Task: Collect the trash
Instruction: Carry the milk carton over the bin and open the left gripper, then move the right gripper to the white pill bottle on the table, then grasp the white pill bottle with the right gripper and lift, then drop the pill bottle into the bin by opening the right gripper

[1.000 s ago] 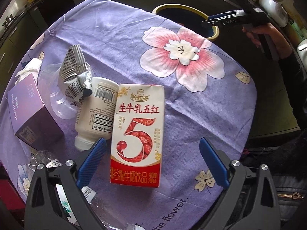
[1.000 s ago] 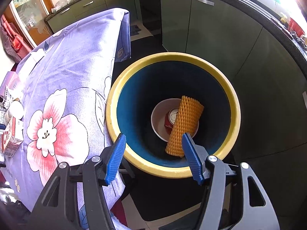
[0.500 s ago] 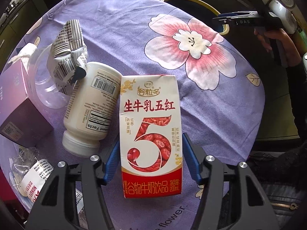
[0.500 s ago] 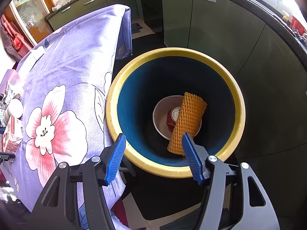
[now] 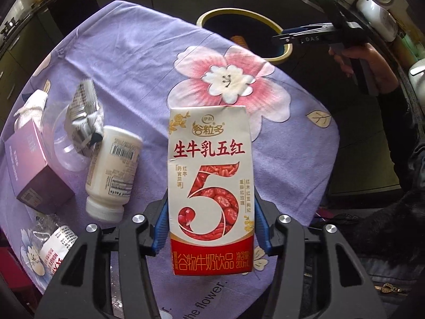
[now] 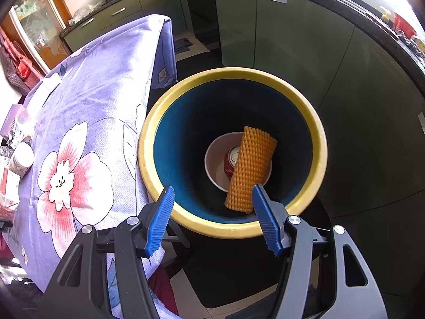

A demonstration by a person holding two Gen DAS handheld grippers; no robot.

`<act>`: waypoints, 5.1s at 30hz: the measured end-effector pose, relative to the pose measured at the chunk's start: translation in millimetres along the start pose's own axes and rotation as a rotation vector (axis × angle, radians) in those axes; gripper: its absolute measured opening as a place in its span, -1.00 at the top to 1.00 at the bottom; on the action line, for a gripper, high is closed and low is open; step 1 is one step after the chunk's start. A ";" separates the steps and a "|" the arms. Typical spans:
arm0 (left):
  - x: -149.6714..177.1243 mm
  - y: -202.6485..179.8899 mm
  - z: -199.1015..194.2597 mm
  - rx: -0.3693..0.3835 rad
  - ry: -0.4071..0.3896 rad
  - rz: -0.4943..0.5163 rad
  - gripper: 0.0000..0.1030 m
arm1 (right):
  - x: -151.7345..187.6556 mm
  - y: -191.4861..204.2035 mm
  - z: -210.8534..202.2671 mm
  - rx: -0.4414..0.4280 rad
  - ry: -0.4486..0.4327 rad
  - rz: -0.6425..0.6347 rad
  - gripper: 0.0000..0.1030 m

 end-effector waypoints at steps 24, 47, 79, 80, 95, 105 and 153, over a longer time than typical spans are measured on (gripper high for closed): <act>-274.5 -6.3 59.1 0.002 -0.180 0.062 -0.48 | 48.8 -91.5 -61.6 0.052 -0.086 0.204 -0.18; 91.6 9.2 -151.9 -0.292 -0.650 -0.403 -0.81 | 96.5 193.7 -56.1 -0.304 -0.124 -0.320 -0.45; 220.3 19.1 -132.4 -0.326 -0.687 -0.601 -0.85 | 92.4 352.1 27.4 -0.255 -0.116 -0.479 -0.61; 220.6 19.2 -132.3 -0.327 -0.686 -0.602 -0.85 | 93.7 350.2 25.5 -0.265 -0.107 -0.478 -0.61; 204.2 16.3 -127.6 -0.321 -0.664 -0.565 -0.85 | 102.5 243.3 -56.3 -0.236 -0.139 -0.375 -0.61; 179.0 18.9 -114.5 -0.302 -0.635 -0.554 -0.85 | -11.5 80.7 -43.5 0.089 -0.205 -0.036 -0.61; 44.4 159.2 -104.2 -0.169 -0.379 -0.449 -0.85 | -3.2 66.7 -19.0 0.065 -0.187 -0.063 -0.68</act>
Point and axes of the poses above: each gripper's, at about its wrist camera, not at the fingertips, and z roughly the way its jaws point, y to its left, x to its underside, the point moved 1 cm from there along z, roughly the way its jaws point, and after that the axes turned 14 degrees about z, right-handed, at the moved point
